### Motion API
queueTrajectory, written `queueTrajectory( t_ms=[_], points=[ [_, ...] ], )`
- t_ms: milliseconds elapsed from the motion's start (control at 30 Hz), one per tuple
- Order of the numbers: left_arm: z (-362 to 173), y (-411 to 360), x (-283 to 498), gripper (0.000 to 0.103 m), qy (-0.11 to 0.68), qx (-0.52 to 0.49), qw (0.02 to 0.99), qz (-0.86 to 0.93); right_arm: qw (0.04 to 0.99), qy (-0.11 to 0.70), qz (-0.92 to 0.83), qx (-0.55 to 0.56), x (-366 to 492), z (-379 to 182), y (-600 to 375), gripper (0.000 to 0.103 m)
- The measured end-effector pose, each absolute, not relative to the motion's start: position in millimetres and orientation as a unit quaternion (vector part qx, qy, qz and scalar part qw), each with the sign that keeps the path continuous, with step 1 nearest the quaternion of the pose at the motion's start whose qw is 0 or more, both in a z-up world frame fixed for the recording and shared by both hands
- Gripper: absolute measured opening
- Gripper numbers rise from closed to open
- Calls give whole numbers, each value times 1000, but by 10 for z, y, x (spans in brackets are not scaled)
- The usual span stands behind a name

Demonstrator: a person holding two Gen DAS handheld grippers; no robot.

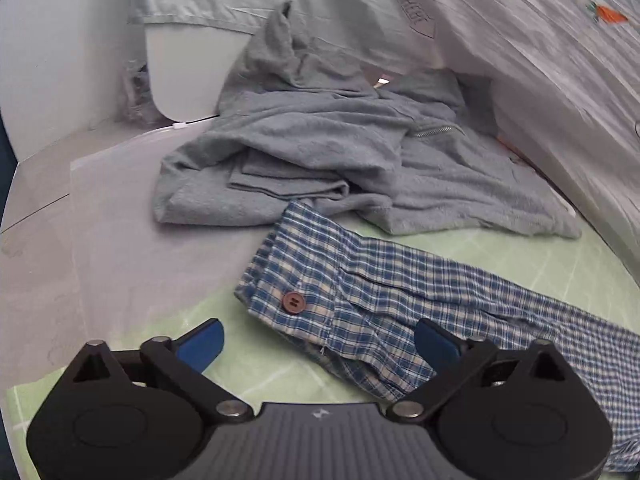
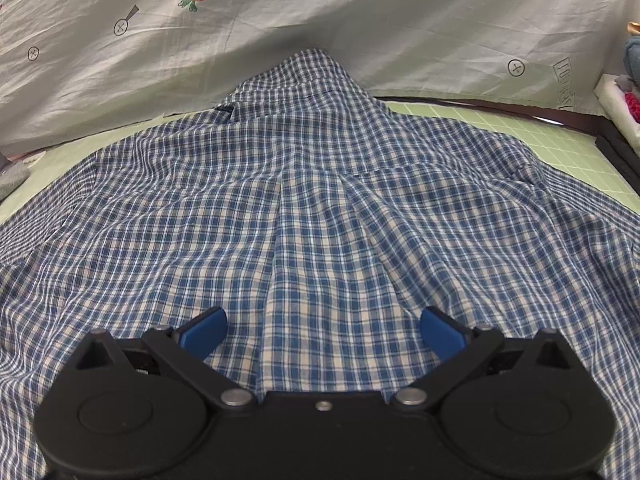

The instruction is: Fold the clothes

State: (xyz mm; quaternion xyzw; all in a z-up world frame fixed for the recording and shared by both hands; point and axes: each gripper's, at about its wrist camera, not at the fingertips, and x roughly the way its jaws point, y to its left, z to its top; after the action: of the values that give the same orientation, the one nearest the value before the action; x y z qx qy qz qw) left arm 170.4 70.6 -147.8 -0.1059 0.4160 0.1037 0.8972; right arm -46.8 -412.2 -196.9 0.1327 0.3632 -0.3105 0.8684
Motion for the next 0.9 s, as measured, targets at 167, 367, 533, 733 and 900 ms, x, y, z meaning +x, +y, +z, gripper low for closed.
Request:
queueTrajectory(
  t_ms=[167, 367, 533, 733, 900],
  points=[
    [-1518, 631, 1686, 89, 417, -66, 899, 116, 877, 333, -324, 125, -510, -2016, -4057, 103],
    [-1568, 585, 1680, 85, 422, -61, 899, 102, 882, 318, -327, 119, -521, -2033, -4035, 103],
    [-1581, 542, 1703, 82, 421, -45, 901, 98, 882, 317, -327, 119, -521, -2035, -4032, 103],
    [-1536, 498, 1731, 48, 417, -38, 904, 86, 882, 317, -328, 120, -522, -2034, -4030, 103],
    [-1478, 458, 1730, 15, 411, -61, 909, 47, 882, 317, -329, 120, -510, -2034, -4032, 103]
  ],
)
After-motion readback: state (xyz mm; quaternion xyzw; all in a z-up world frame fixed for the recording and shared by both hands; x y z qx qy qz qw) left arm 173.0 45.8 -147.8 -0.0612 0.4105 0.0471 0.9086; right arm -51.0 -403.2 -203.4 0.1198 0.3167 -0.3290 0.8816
